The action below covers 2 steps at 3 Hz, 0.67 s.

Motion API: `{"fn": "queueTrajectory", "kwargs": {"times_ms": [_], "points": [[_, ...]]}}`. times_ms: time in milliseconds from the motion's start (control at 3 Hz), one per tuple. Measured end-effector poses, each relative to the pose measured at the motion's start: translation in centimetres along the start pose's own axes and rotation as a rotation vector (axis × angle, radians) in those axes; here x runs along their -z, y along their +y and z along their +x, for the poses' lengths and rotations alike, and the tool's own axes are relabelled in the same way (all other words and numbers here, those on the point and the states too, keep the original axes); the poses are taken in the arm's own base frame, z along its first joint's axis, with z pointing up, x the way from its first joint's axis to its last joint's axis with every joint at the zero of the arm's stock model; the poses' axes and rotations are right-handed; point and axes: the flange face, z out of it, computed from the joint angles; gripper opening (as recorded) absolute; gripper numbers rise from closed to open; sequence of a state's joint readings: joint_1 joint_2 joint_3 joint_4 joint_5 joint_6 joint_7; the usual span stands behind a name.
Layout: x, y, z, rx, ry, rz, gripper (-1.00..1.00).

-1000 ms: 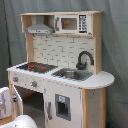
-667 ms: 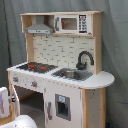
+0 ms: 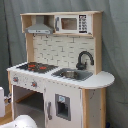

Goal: Play with the kitchen

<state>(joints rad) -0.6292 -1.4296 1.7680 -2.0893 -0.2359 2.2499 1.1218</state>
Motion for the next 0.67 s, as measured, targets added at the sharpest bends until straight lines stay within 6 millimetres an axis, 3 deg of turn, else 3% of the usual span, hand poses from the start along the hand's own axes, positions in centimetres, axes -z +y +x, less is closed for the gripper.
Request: {"fn": "queueTrajectory", "kwargs": {"times_ms": [667], "points": [[2.4,-1.1,1.2,0.009,-0.052,-0.041,-1.0]]}}
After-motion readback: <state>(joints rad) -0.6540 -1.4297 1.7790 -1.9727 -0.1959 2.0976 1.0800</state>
